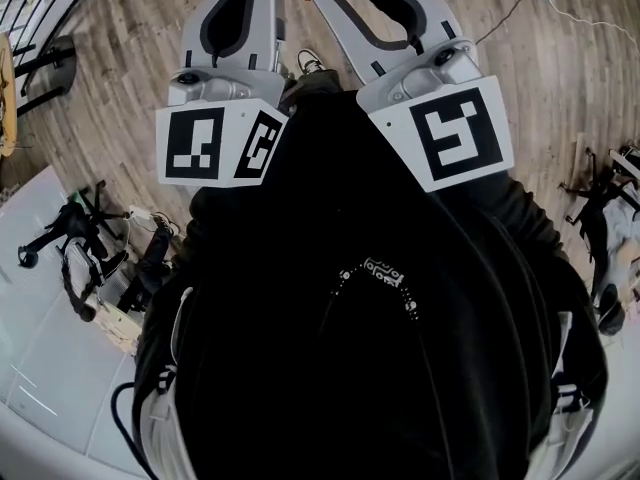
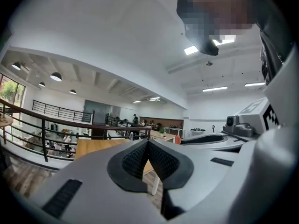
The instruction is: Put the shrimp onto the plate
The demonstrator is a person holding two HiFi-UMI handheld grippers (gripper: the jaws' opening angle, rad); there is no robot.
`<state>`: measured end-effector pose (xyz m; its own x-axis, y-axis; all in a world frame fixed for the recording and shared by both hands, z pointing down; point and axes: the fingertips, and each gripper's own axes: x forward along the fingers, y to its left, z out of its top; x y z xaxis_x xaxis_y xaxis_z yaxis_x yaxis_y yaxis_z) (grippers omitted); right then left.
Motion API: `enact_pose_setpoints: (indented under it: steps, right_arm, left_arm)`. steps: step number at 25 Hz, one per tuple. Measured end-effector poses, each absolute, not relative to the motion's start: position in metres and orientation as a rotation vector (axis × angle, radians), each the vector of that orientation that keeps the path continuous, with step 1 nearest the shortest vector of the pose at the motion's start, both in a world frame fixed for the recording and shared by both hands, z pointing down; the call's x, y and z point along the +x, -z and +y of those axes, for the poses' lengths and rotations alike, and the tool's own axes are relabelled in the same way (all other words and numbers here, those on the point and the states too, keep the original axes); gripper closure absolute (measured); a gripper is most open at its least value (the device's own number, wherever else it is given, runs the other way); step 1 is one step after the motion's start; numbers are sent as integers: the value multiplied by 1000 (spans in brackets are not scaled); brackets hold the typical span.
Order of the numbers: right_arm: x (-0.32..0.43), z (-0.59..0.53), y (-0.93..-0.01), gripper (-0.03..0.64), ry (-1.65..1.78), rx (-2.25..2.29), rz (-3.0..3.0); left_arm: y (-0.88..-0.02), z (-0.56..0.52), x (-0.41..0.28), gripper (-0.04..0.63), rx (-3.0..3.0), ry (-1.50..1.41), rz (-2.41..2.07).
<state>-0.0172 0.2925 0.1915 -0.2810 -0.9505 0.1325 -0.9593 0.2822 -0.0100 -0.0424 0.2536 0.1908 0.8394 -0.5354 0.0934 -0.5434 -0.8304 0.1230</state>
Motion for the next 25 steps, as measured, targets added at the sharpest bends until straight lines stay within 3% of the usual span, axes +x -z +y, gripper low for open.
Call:
enact_pose_setpoints:
  steps: [16, 25]
  right_arm:
    - [-107, 135, -213, 548, -180, 1689, -2355]
    - [-132, 119, -214, 548, -165, 1596, -2349]
  left_arm:
    - [-209, 89, -129, 591, 2723, 15, -837]
    - [-211, 68, -150, 591, 2667, 82, -885]
